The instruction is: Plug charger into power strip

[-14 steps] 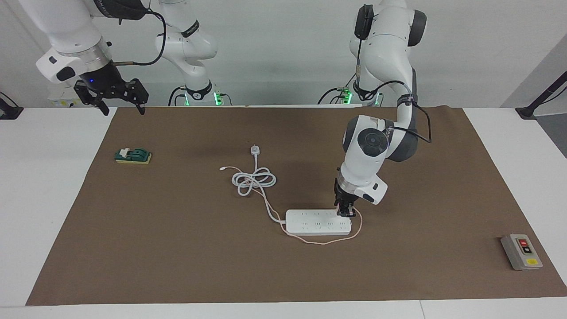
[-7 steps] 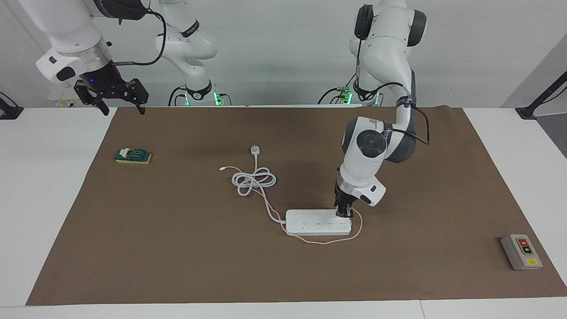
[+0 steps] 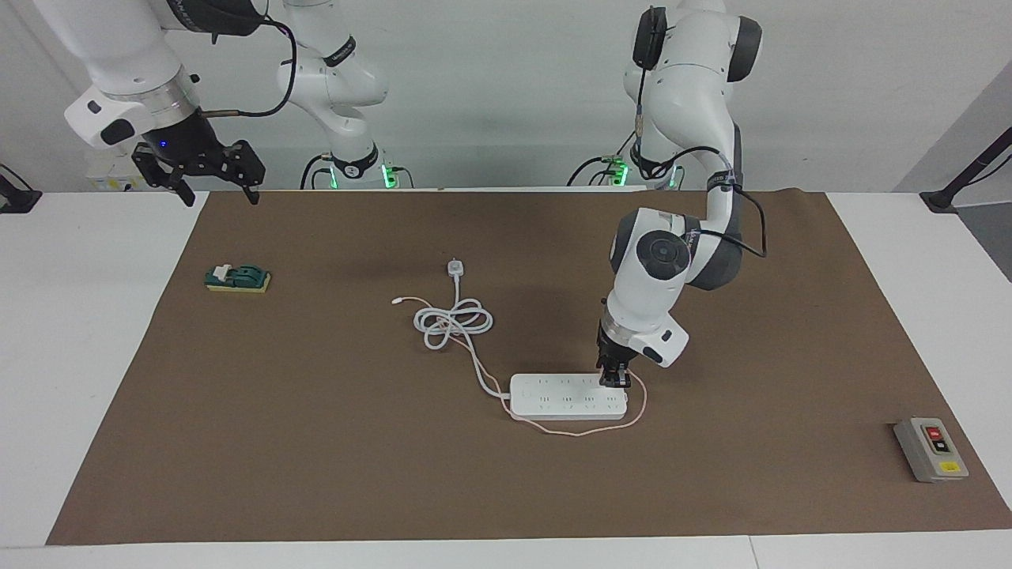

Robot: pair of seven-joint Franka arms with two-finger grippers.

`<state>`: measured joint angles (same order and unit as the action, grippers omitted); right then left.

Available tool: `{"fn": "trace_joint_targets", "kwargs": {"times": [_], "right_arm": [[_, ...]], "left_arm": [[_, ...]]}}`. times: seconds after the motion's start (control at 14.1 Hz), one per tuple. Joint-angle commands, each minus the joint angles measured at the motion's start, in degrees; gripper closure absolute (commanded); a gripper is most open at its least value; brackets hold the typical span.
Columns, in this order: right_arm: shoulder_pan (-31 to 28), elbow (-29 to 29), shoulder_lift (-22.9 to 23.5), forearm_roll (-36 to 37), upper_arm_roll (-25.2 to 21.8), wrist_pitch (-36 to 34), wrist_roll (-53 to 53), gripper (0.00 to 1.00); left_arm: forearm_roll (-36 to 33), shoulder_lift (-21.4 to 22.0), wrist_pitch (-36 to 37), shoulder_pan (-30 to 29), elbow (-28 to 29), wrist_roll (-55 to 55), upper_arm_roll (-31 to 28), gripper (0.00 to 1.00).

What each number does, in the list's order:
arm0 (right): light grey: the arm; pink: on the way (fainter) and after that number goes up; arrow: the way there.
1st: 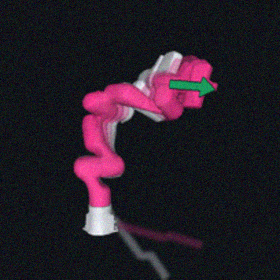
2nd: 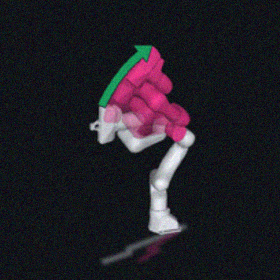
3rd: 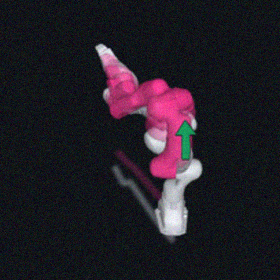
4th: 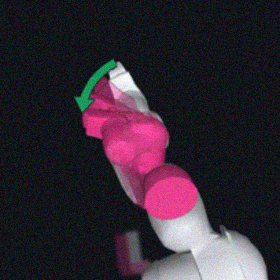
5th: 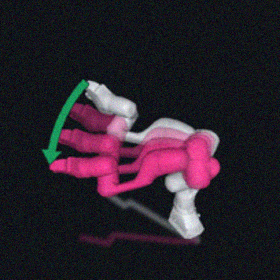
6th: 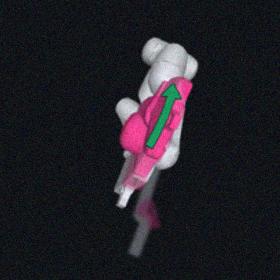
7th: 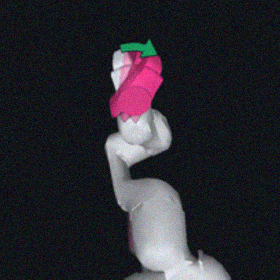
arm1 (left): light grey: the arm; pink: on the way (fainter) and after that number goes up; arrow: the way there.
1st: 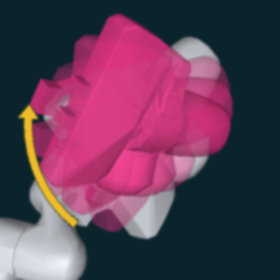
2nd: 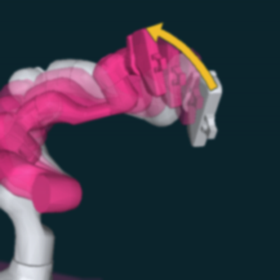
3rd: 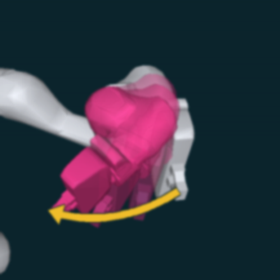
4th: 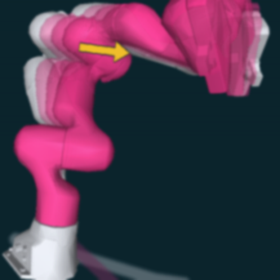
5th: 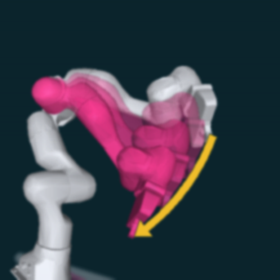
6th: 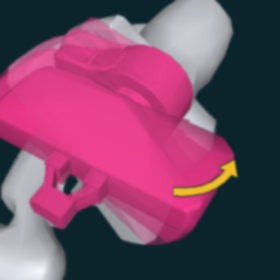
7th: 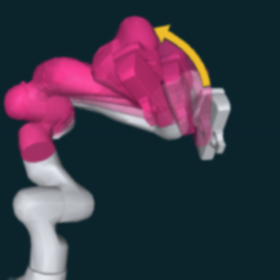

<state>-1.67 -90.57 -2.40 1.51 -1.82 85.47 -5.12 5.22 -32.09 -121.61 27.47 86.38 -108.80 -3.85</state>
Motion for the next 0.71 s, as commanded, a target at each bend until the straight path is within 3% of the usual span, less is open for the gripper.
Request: {"fn": "trace_joint_targets", "kwargs": {"times": [0.0, 0.64], "right_arm": [[-1.0, -1.1, -0.9, -0.9, 0.7, 0.6, 0.9, 0.00], [-1.1, -1.1, -0.9, -0.9, 0.7, 0.5, 0.9, 0.00]], "left_arm": [[0.6, -1.2, -1.7, 0.7, 2.3, 0.3, -0.3, 1.00], [0.0, -1.8, -0.7, 0.7, 2.1, 0.4, -0.3, 1.00]]}}
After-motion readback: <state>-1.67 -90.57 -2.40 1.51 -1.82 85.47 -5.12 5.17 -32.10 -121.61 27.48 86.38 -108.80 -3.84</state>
